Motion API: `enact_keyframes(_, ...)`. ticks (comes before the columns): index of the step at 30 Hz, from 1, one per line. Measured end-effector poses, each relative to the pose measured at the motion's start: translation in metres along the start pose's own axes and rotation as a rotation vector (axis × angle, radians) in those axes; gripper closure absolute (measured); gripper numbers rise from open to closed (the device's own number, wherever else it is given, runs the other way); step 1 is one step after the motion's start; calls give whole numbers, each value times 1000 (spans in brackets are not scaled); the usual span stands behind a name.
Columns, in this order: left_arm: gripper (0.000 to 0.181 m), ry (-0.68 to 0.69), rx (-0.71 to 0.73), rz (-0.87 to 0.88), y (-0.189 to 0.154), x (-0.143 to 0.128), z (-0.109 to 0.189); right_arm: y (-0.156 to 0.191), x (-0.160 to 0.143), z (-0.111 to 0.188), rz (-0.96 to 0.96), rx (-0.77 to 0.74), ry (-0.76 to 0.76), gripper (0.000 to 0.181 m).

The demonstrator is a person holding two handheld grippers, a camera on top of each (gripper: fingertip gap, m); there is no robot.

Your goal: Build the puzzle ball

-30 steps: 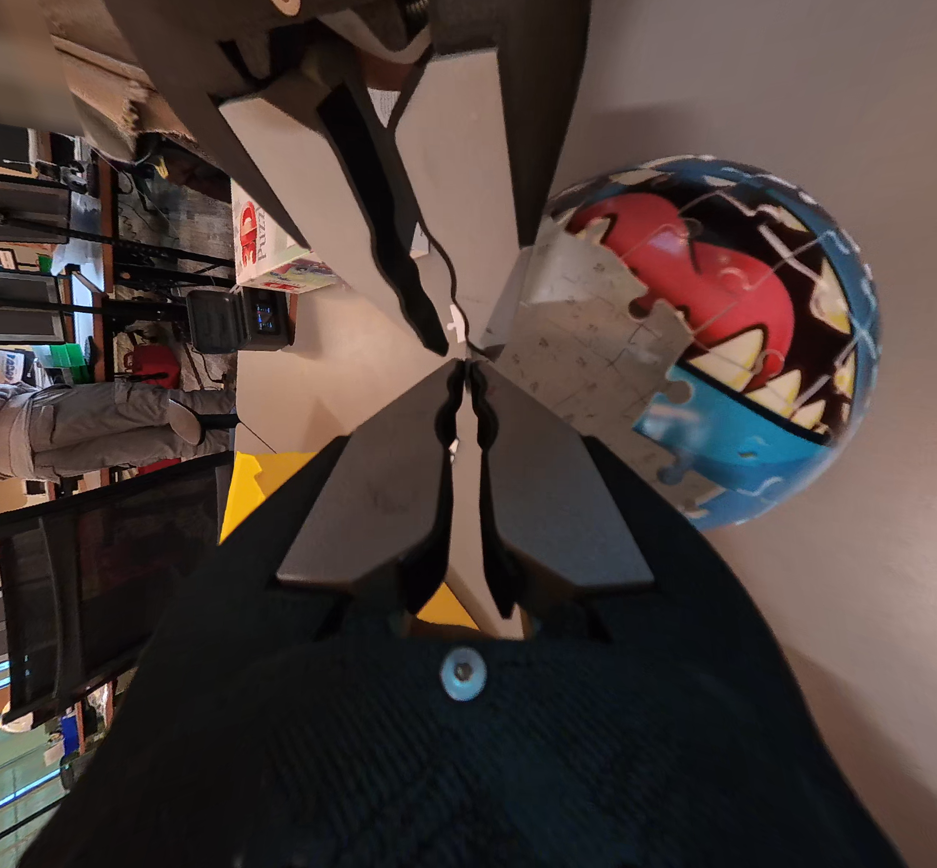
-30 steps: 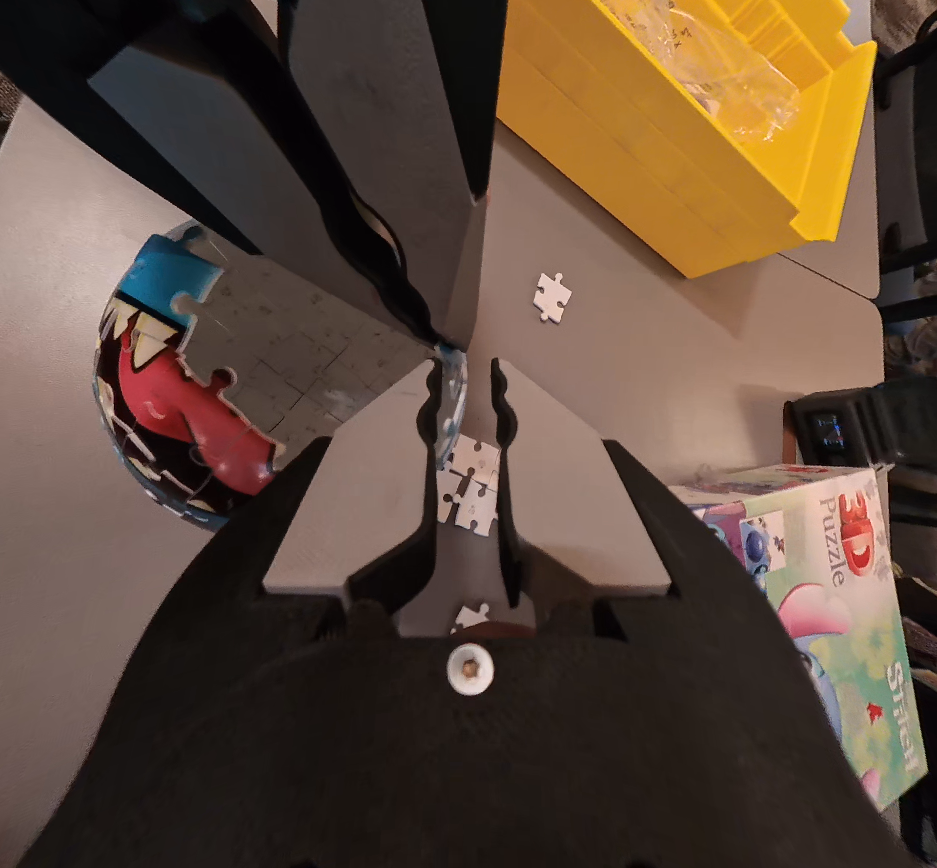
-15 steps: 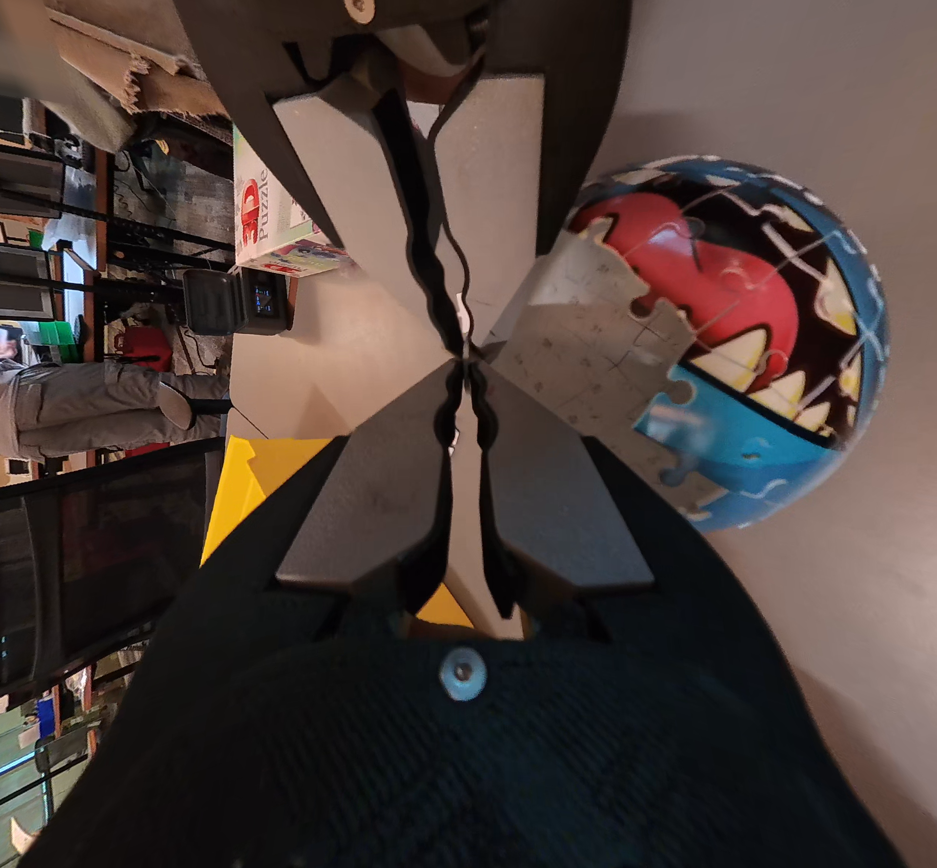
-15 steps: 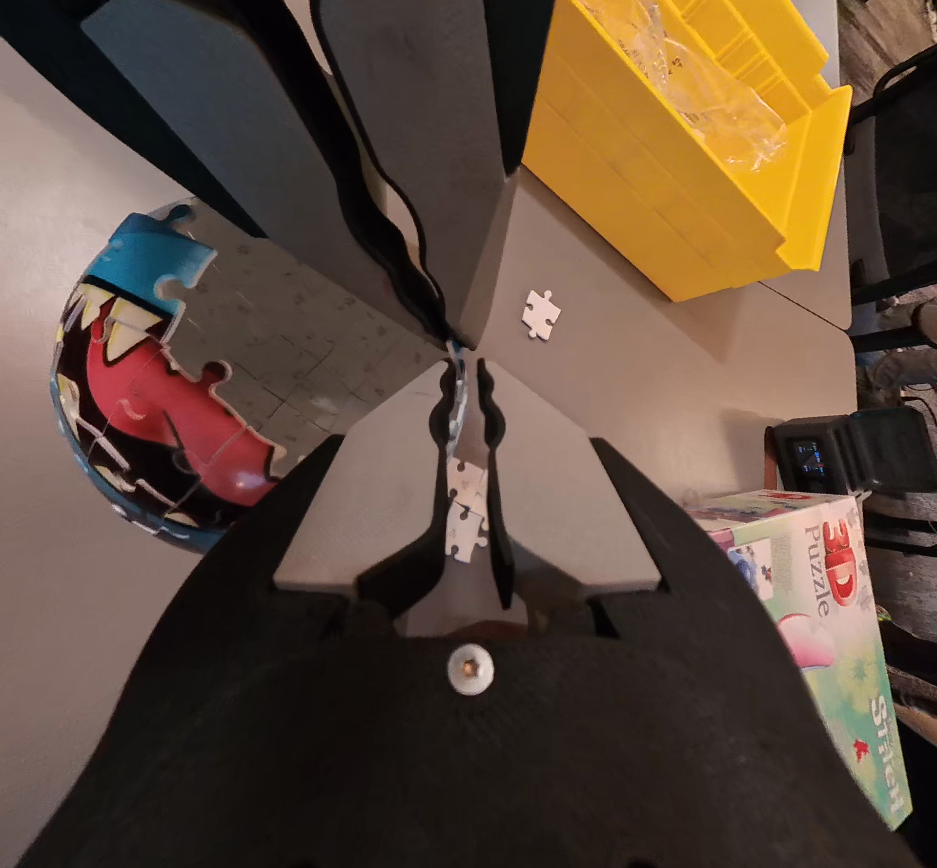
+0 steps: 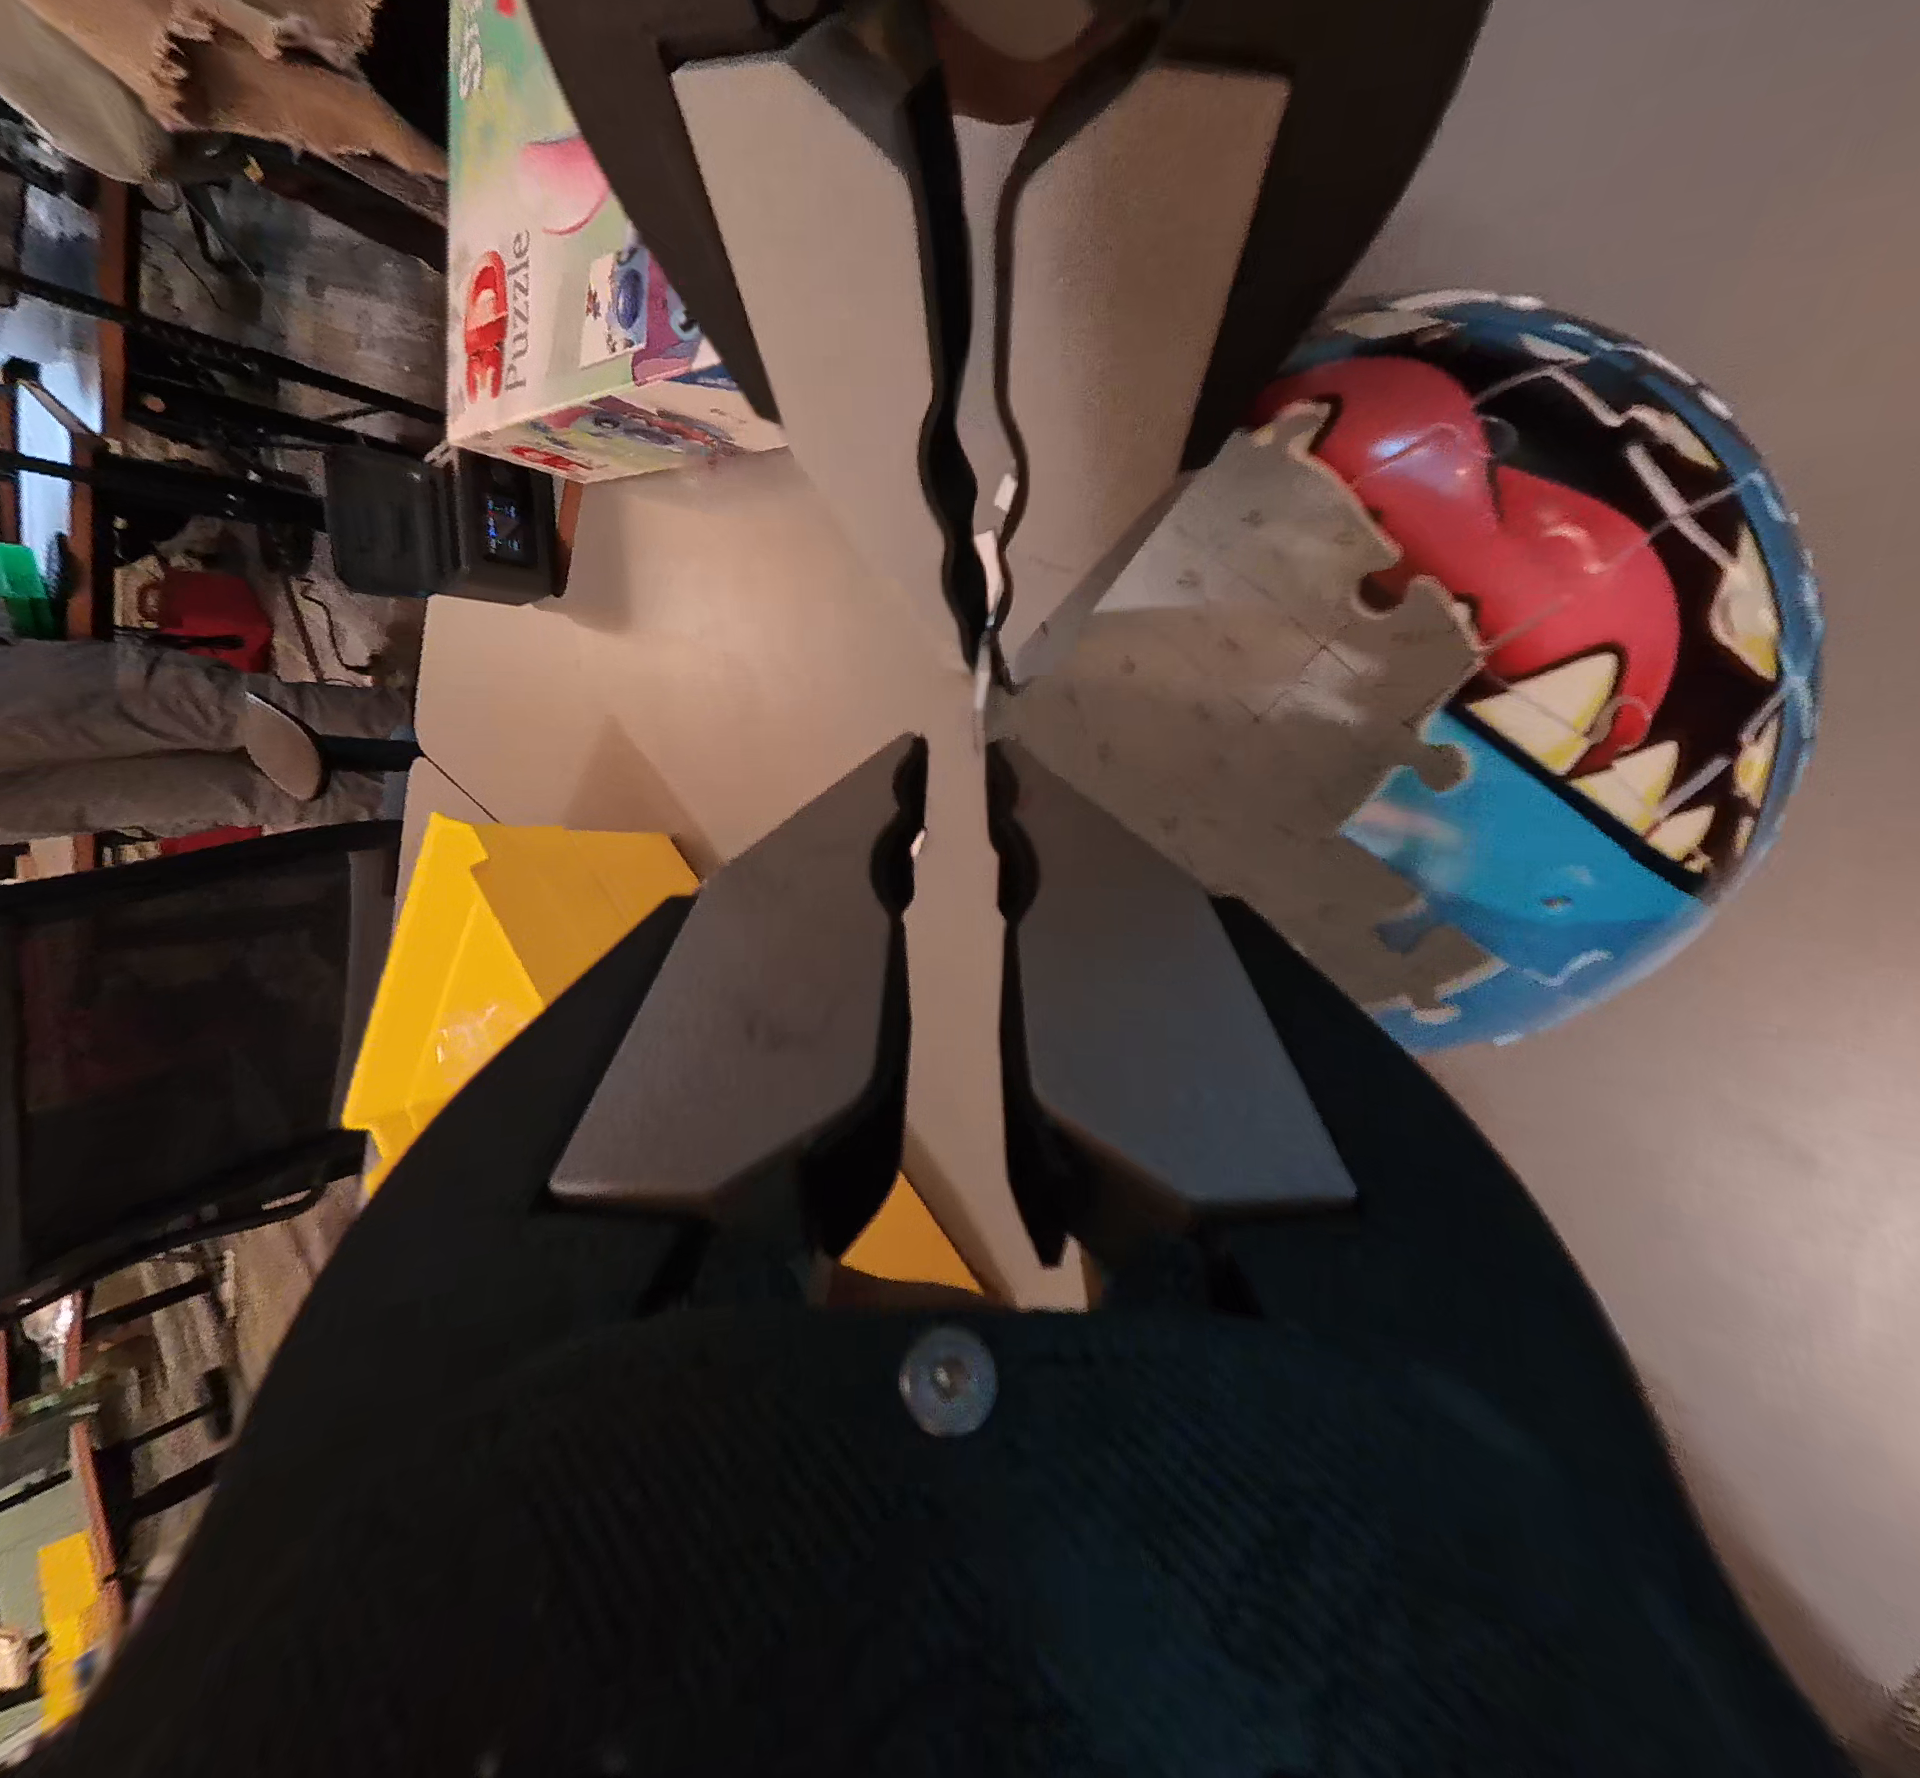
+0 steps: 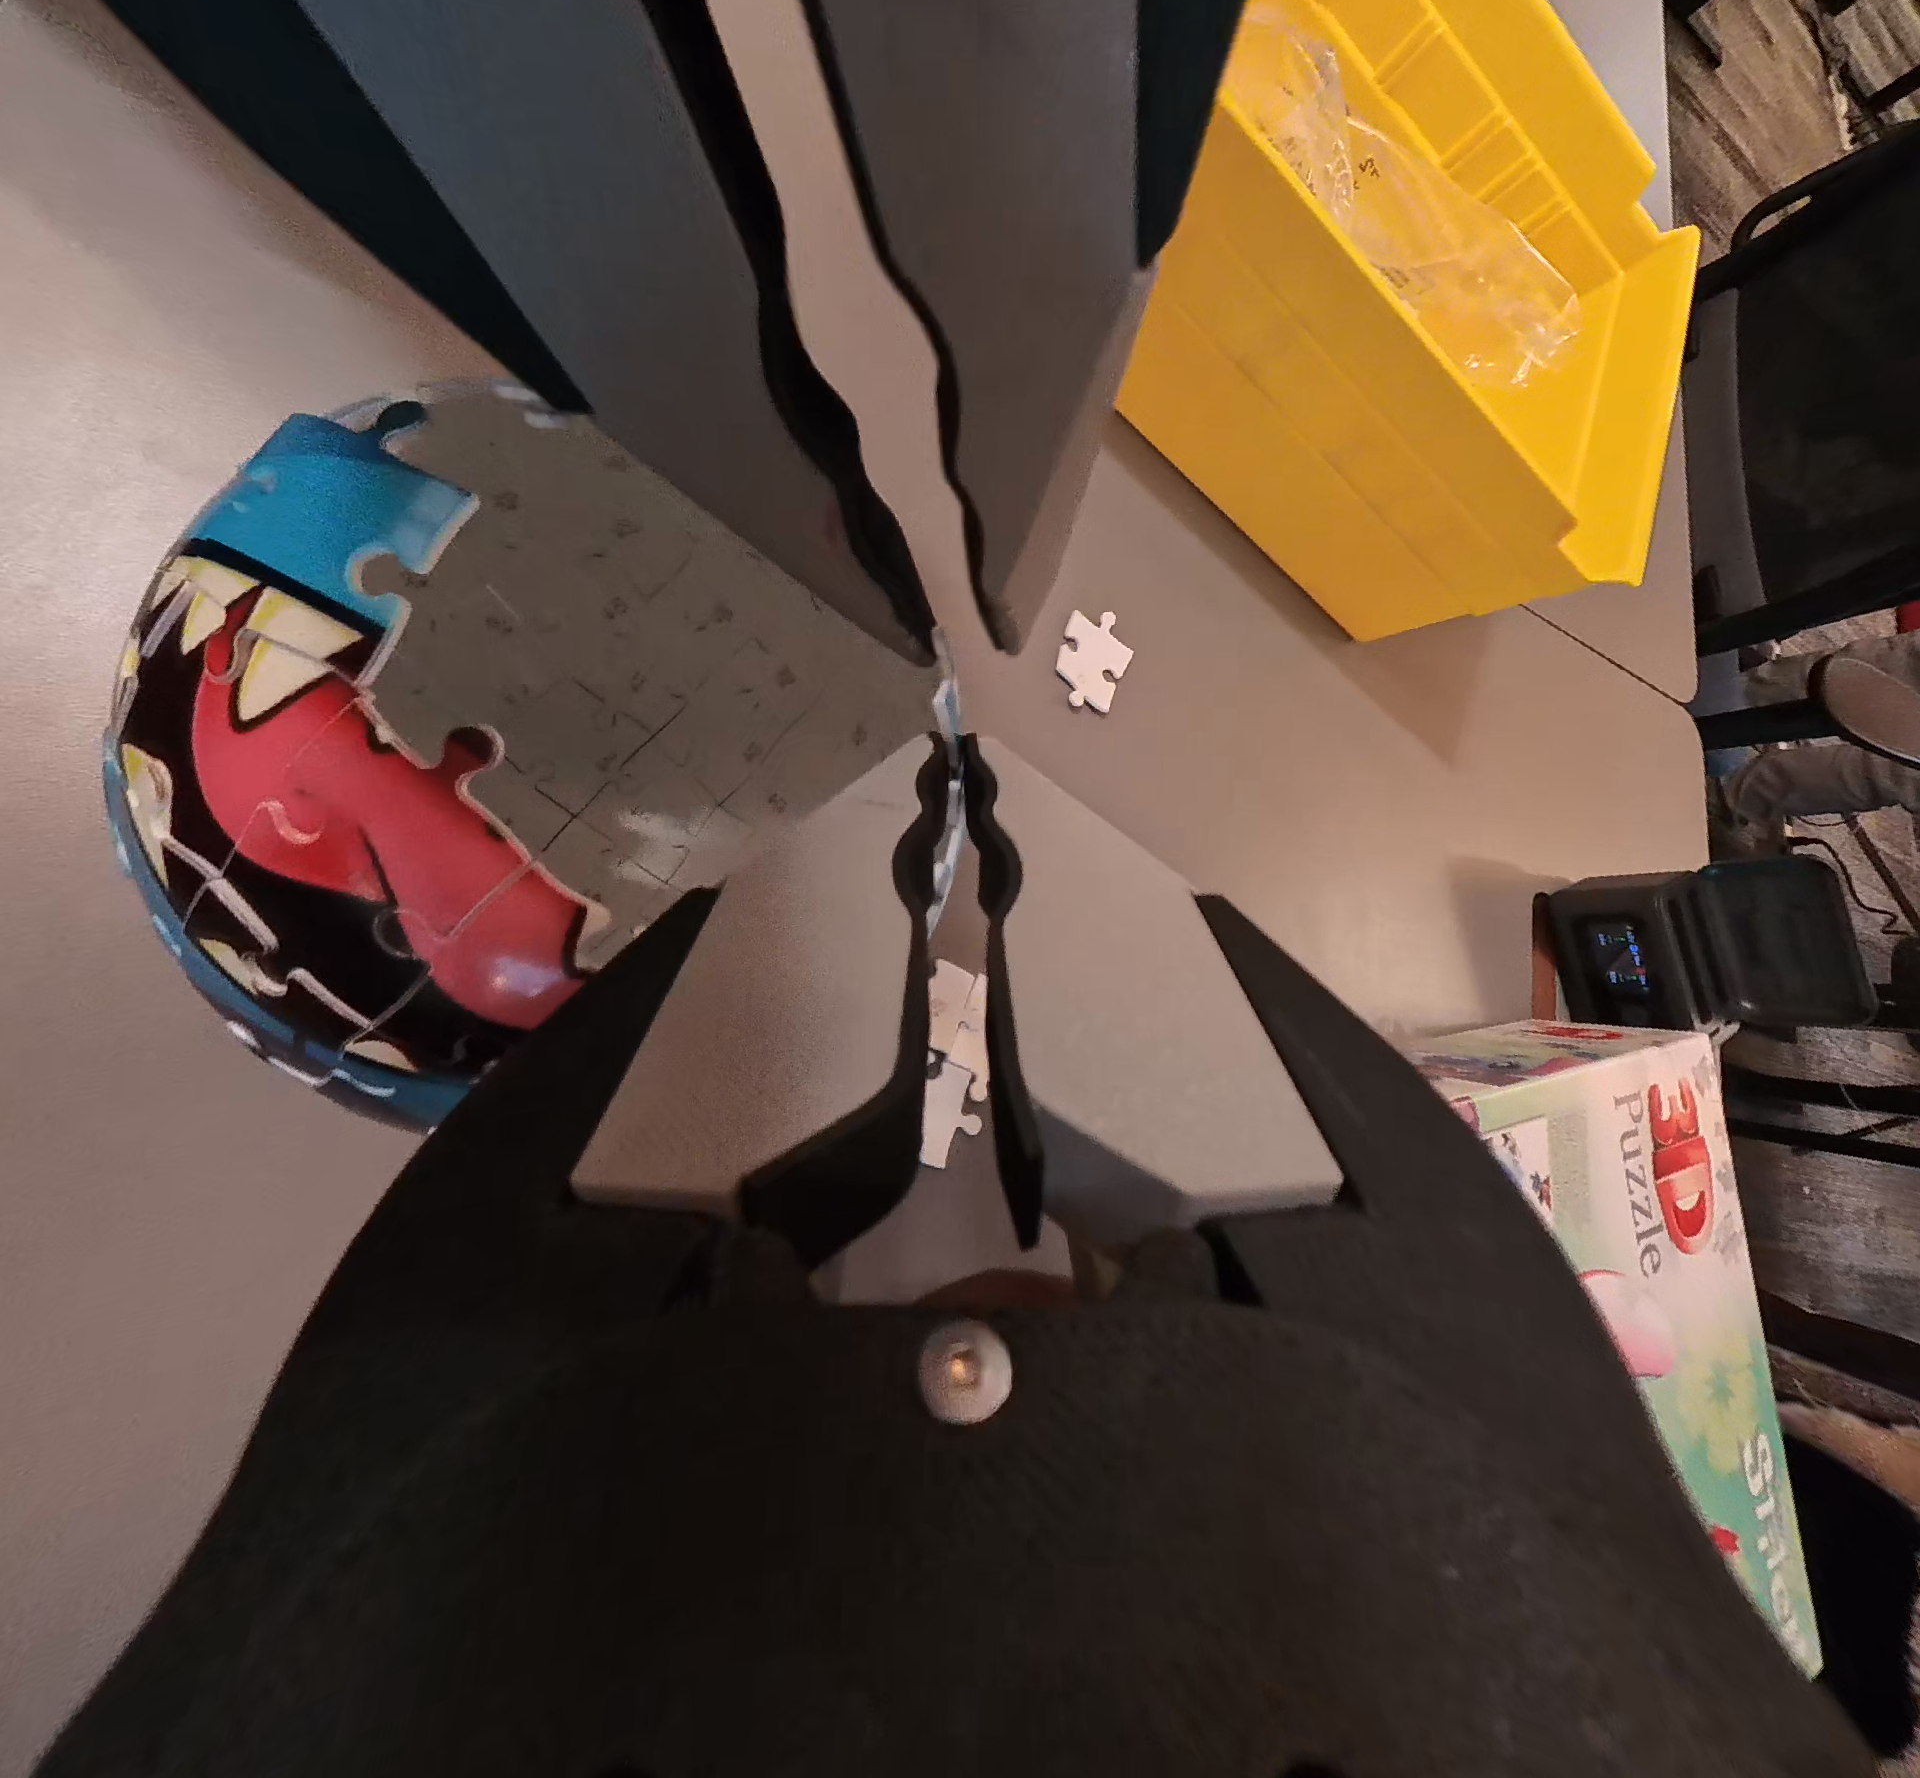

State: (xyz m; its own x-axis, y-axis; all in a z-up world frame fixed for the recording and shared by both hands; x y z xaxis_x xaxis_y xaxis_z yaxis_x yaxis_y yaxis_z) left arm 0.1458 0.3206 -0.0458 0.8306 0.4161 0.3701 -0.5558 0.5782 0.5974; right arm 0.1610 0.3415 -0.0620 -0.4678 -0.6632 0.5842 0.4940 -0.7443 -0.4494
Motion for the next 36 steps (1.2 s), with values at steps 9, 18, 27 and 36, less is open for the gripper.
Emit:
enact_keyframes(9,172,54,-69,35,0,-1,-5,-1,0,0,-18,5,-14,181)
enact_keyframes(18,167,23,-136,119,-2,-3,-6,-1,0,0,-8,0,-16,181)
enact_keyframes(27,170,-20,-187,177,0,-1,-7,-1,0,1,-19,11,-29,181)
enact_keyframes(36,170,-2,-183,162,-1,-3,-15,0,1,1,-16,12,-36,181)
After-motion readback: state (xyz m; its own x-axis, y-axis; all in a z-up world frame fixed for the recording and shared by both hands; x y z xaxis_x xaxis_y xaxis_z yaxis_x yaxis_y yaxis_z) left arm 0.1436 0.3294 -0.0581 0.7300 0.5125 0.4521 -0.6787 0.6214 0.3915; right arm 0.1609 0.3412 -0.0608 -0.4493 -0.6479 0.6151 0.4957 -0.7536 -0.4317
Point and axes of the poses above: each gripper's, where its closed fingertips meet, z back along the fingers, x out of its top, y = z × x across the jaws, the point moved 2 cm from there along z, back along the fingers, and after that the axes turned 2 degrees about y, right-handed, at the moved point
